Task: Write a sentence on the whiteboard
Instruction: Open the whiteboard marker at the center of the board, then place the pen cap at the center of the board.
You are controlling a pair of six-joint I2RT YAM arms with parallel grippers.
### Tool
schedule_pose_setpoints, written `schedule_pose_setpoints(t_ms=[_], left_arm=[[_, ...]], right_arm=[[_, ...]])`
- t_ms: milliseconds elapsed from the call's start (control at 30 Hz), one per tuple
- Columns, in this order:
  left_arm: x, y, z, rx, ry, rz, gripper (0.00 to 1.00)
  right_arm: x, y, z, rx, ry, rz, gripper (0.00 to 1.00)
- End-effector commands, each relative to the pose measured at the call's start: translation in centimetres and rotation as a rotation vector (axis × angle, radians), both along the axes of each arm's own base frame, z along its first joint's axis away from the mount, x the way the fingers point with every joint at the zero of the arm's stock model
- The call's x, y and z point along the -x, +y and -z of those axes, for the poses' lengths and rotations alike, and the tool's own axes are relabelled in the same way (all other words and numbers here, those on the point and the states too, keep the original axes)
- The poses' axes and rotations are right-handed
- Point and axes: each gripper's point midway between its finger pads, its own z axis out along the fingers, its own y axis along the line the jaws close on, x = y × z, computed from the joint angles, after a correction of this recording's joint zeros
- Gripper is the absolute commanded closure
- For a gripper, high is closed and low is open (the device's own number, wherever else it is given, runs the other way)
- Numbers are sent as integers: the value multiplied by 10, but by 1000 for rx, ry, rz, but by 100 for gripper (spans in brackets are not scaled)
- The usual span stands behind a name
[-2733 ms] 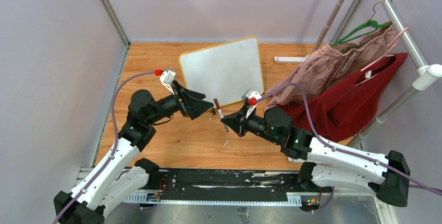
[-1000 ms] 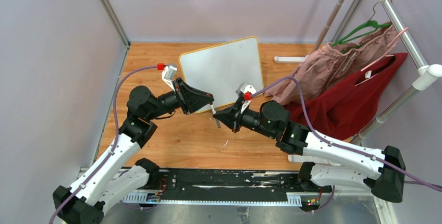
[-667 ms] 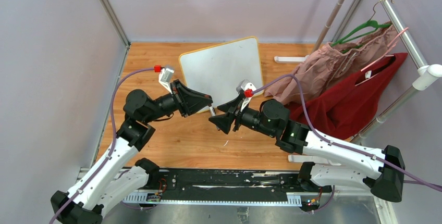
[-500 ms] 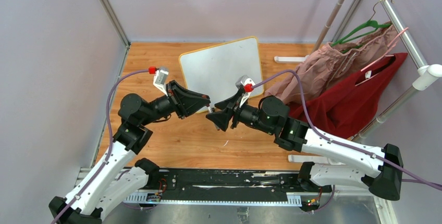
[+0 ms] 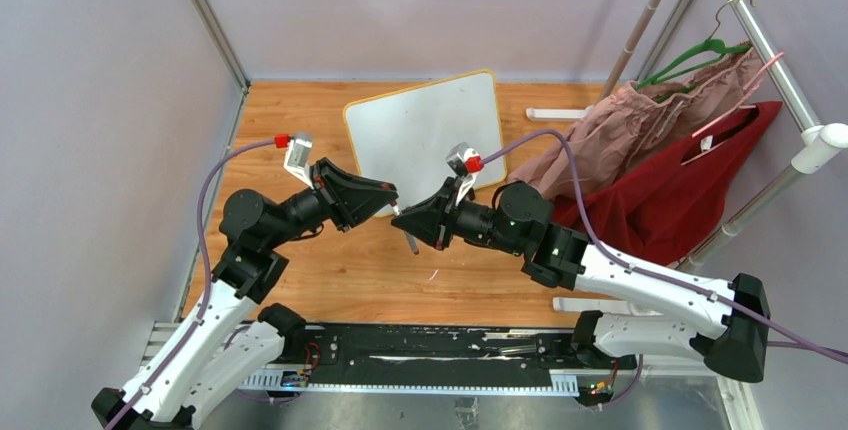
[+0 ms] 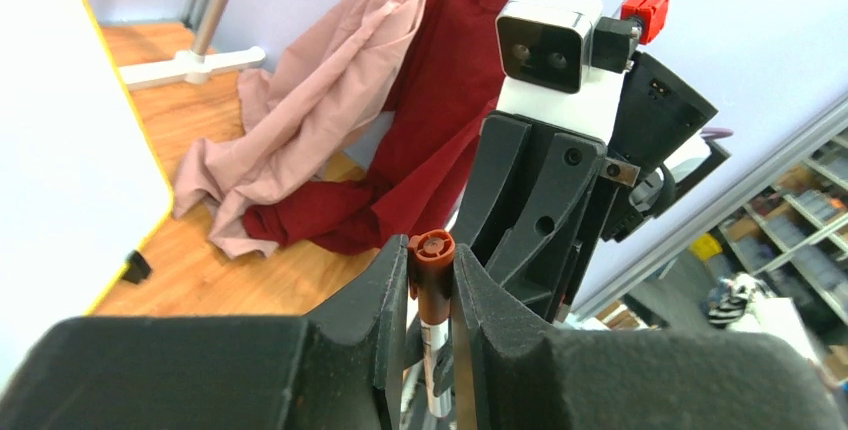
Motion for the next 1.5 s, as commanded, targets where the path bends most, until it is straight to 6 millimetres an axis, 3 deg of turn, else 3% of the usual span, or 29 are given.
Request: schedule_pose_setpoints(t_ms=[0,300,600,700,767,867,900,933,1033,1167,1267,1467], left_arm=[[7,5,-12,47,-28,-12,100],[-10,29,-53,209,-33,-192,100],[-18,43,-75,304,-42,-270,100],[-27,48,-66,262,-32,-331,100],[-43,54,-39,142,30,-435,100],[-70,82,50,-142,267,-667,100],[-71,96,92,-261,374,-738,100],[-71,106,118,-339,432,-789,100],[-66,130,179,-505,584,-898,100],[-64,137,225,-585,704,-952,100],[-68,132,247,-644,760,-936,100],[-71,143,288,-809,868,-1009,100]], right_arm=[[-3,-1,-8,-38,0,5,100],[-4,-23,41,56,29,69,100],[-2,-39,47,69,29,100,100],[-5,-49,50,102,18,137,100],[-16,-68,58,171,5,233,100],[-29,-109,78,321,-9,386,100],[-31,-121,86,367,-15,422,100],[-32,-132,93,399,-19,450,100],[-30,-153,114,457,-1,494,100],[-24,-156,130,448,38,483,100],[-23,-152,134,443,44,469,100],[-23,-149,134,458,20,449,100]])
